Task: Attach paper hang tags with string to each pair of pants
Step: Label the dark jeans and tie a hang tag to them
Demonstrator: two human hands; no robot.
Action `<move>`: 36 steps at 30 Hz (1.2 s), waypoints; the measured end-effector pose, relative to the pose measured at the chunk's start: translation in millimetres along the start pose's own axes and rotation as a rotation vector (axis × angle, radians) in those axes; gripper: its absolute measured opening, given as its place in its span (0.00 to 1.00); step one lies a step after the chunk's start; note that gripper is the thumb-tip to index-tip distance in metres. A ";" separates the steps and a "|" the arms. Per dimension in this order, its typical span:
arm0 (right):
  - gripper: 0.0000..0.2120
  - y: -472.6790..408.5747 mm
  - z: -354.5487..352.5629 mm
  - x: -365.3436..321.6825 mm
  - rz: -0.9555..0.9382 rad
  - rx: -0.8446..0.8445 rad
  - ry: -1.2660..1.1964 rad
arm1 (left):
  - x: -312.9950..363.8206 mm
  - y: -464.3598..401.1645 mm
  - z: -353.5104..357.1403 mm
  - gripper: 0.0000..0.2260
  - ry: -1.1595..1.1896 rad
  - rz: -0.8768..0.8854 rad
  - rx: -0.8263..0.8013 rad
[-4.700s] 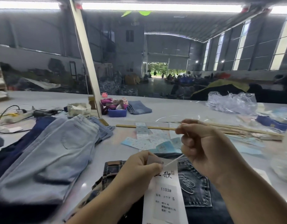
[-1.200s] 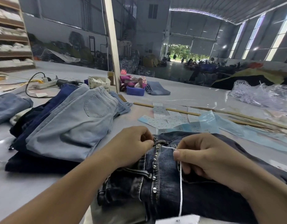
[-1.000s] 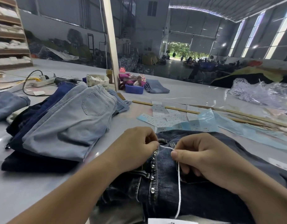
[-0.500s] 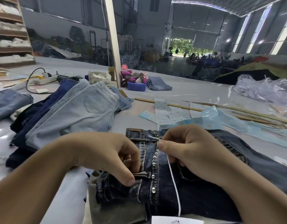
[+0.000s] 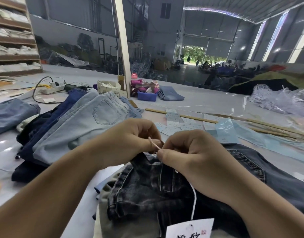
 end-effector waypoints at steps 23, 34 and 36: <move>0.10 -25.6 1.4 33.8 0.138 0.135 0.430 | -6.6 -16.9 20.2 0.13 0.014 -0.047 0.022; 0.10 -32.7 -0.4 38.6 0.126 0.120 0.418 | -21.0 -30.0 17.2 0.07 0.129 -0.145 -0.003; 0.09 -33.6 -1.3 39.1 0.129 0.115 0.415 | -25.5 -30.2 16.6 0.06 0.190 -0.161 -0.010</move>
Point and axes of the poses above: each hand's wrist, its own y-axis away from the middle knuckle, its own z-axis out of the palm, x = y × z, the point moved 1 cm from there along -y, towards the middle knuckle, and after that the axes turned 2 degrees about -x, right-handed, at the moved point
